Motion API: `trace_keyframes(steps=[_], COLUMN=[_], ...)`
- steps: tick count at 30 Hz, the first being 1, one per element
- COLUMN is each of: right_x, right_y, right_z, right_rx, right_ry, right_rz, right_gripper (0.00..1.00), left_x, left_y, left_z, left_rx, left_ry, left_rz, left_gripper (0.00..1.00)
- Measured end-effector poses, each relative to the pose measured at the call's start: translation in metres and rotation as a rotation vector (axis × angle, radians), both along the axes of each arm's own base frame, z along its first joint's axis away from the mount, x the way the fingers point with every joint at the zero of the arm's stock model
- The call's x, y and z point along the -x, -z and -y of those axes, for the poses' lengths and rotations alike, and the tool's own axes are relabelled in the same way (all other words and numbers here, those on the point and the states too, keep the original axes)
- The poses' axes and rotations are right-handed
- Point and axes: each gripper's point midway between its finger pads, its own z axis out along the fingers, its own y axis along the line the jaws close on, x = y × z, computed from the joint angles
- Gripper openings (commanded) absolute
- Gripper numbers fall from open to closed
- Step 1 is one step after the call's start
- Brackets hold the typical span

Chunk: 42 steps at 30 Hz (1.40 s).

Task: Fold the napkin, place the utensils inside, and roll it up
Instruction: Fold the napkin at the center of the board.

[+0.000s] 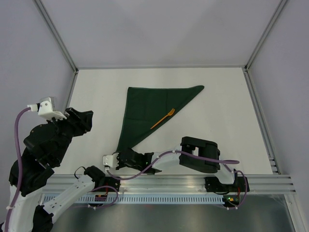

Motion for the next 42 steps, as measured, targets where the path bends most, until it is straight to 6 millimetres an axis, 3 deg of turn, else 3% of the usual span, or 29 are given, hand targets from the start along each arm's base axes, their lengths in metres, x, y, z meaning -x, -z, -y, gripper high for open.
trace_keyframes(steps=[10, 17, 23, 33, 42], right_x=[-0.024, -0.068, -0.119, -0.207, -0.238], right_y=[-0.036, -0.063, -0.075, -0.073, -0.065], right_z=[0.005, 0.031, 0.066, 0.148, 0.201], right_rx=[-0.061, -0.1, -0.122, -0.13, -0.116], right_ry=[0.142, 0.296, 0.45, 0.715, 0.842], right_rz=[-0.019, -0.047, -0.084, -0.137, -0.154], right_gripper=[0.0, 0.01, 0.0, 0.01, 0.01], left_x=[-0.003, -0.01, -0.021, -0.046, -0.061], left_y=[0.008, 0.01, 0.013, 0.03, 0.045], left_z=[0.002, 0.009, 0.021, 0.049, 0.068], left_rx=[-0.012, -0.015, -0.017, -0.028, -0.035], left_ry=[0.001, 0.009, 0.036, 0.089, 0.132], left_rz=[-0.019, -0.025, -0.038, -0.079, -0.11], left_gripper=[0.63, 0.63, 0.63, 0.63, 0.64])
